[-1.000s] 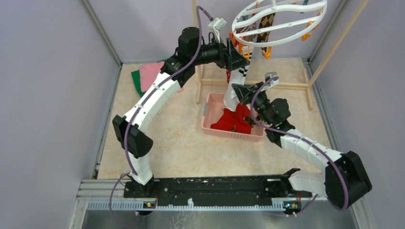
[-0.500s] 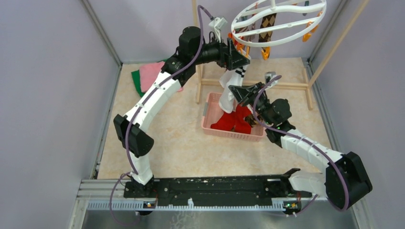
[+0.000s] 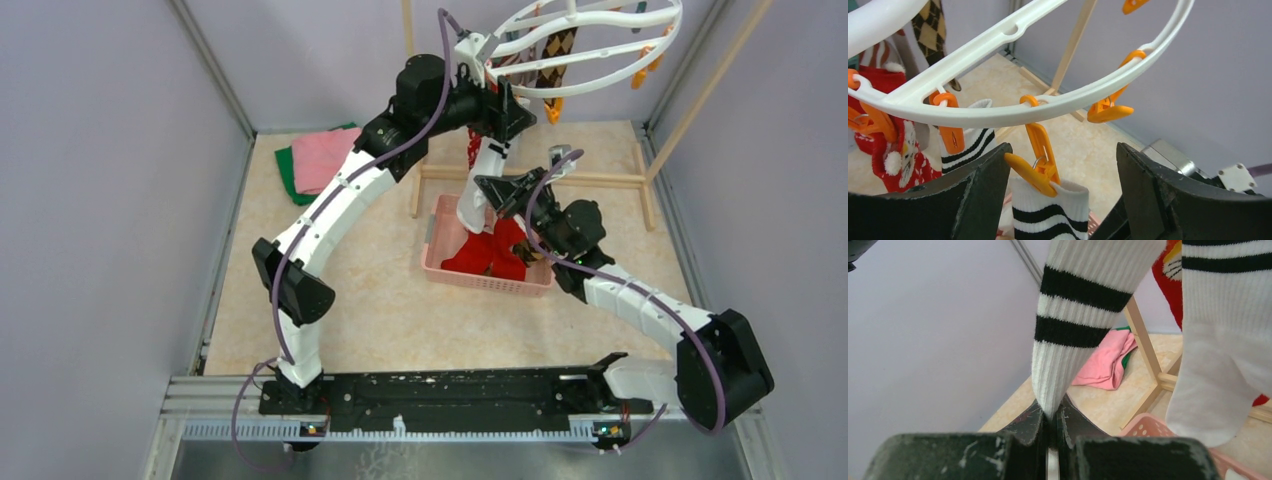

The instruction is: Remove the socks clipped to the hanger

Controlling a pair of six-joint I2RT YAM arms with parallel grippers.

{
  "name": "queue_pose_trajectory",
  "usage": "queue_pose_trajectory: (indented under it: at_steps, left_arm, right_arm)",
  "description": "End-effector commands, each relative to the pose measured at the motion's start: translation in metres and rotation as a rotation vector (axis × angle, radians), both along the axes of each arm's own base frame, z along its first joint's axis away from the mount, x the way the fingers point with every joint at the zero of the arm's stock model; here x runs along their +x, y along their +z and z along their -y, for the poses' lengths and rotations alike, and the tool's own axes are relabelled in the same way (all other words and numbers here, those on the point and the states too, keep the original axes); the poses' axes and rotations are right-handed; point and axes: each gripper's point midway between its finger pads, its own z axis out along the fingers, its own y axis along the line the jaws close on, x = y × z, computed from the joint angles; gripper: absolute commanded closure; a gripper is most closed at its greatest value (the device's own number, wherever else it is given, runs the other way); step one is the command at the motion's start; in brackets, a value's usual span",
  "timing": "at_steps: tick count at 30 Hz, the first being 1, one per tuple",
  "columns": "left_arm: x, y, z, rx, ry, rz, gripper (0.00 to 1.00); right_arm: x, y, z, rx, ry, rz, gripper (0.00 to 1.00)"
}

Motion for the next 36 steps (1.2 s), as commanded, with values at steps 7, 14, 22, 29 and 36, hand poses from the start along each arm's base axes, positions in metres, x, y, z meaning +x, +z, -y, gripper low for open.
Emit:
queue_pose_trajectory:
  at_steps: [7,14,22,29,36]
  left_arm:
    - [0.016,0.017,-0.003,0.056,0.190,0.120,0.26]
    - [0.021,0.020,-0.009,0.041,0.255,0.101,0.31]
    - [0.016,-0.001,-0.006,0.080,0.252,0.021,0.29]
    - [0.017,0.001,-0.003,0.066,0.254,0.017,0.35]
    - [0.018,-0.002,0.000,0.072,0.253,0.012,0.66]
  right_arm:
    - [0.002,0.018,-0.010,0.007,0.017,0.038,1.00]
    - [0.005,0.013,-0.009,-0.011,0.000,0.035,1.00]
    - [0.009,0.010,-0.010,-0.027,-0.015,0.032,1.00]
    - [0.011,0.007,-0.011,-0.032,-0.017,0.028,1.00]
    - [0.012,0.003,-0.013,-0.031,-0.015,0.023,1.00]
